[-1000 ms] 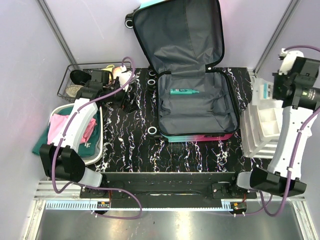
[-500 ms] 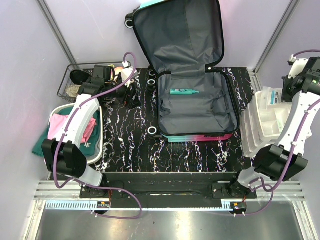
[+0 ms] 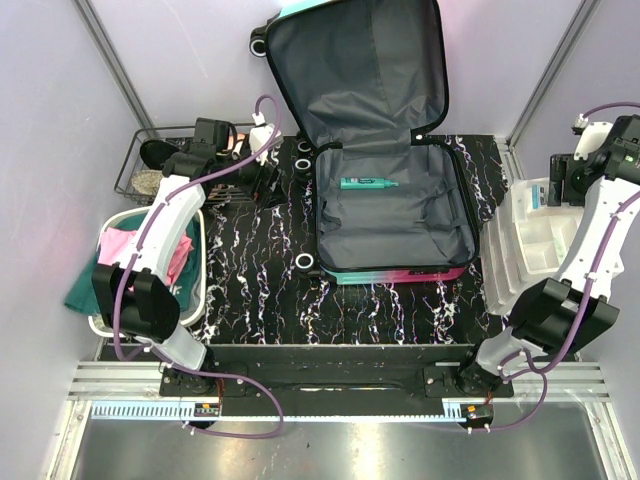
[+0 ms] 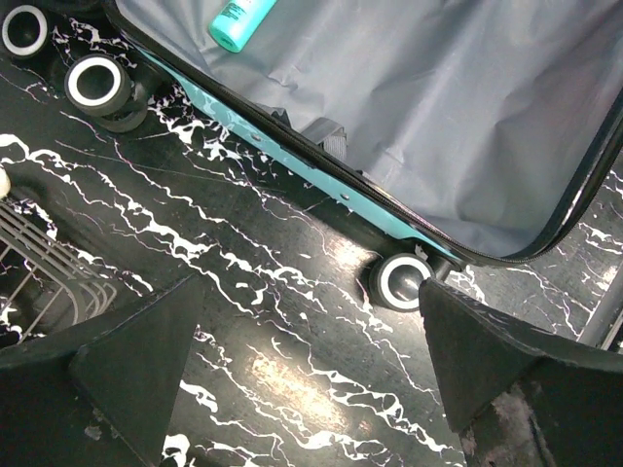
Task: Open, take out, and arrange the luggage
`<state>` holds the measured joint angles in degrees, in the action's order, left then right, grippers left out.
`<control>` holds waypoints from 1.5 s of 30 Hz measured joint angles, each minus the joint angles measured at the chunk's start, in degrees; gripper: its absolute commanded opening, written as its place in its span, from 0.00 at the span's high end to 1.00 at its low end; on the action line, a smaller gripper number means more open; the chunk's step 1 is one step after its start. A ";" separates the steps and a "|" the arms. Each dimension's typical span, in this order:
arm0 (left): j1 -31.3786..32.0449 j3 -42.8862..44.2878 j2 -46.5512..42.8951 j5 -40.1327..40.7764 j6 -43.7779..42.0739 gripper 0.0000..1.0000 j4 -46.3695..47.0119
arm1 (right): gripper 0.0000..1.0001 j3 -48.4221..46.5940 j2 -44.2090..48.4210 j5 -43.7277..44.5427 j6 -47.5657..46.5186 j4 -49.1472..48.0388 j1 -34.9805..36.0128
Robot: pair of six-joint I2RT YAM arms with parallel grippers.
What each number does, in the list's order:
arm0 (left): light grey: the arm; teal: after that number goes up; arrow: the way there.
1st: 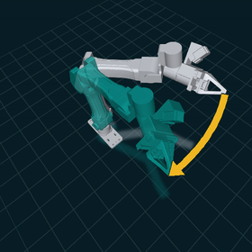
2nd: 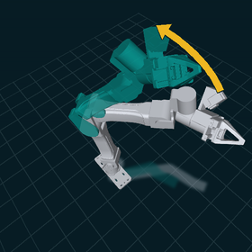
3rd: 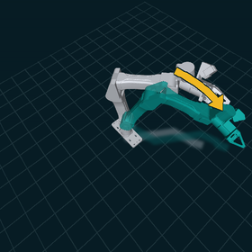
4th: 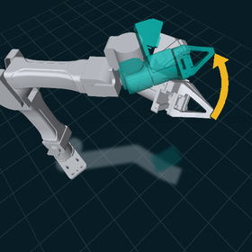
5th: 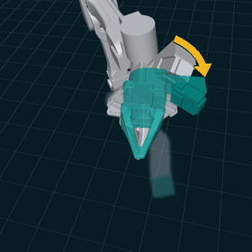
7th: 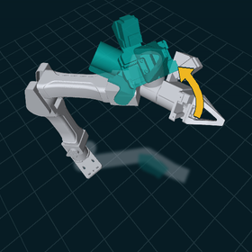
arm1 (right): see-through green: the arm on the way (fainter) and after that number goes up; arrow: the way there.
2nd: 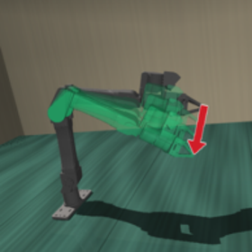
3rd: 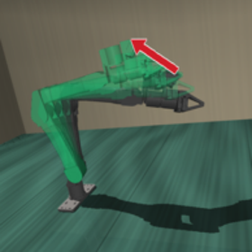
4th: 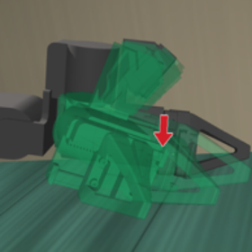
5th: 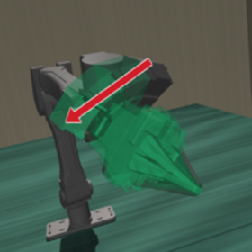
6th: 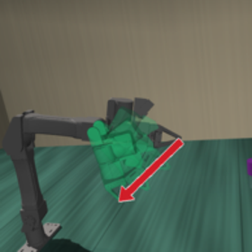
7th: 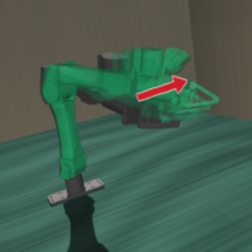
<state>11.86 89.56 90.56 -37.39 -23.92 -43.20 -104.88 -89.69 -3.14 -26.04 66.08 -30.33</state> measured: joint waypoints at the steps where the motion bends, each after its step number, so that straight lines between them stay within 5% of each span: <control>1: 0.07 0.52 0.46 0.00 -0.04 0.01 -0.13 | 0.26 -0.22 0.00 -0.26 -0.04 0.04 -0.07; 12: 0.26 7.65 5.79 0.00 -0.42 0.01 -1.42 | 0.17 -10.71 -0.74 -12.98 1.60 1.36 0.22; 18: 0.26 9.49 6.43 0.35 -1.90 0.01 -3.28 | 0.15 -15.43 -5.18 -22.73 2.69 -2.75 11.72; 31: 0.11 2.08 3.98 -6.49 -16.06 0.01 -7.52 | 0.21 -18.36 -33.48 -29.49 -7.98 -19.26 36.57; 45: 2.27 0.13 8.26 -7.37 -25.62 0.04 -7.02 | 0.23 -30.71 -55.89 -29.07 -25.33 -23.63 41.16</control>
<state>14.13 89.69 98.83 -44.75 -49.54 -50.22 -135.59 -145.58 -32.21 -51.37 42.46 10.83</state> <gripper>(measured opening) 0.964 0.766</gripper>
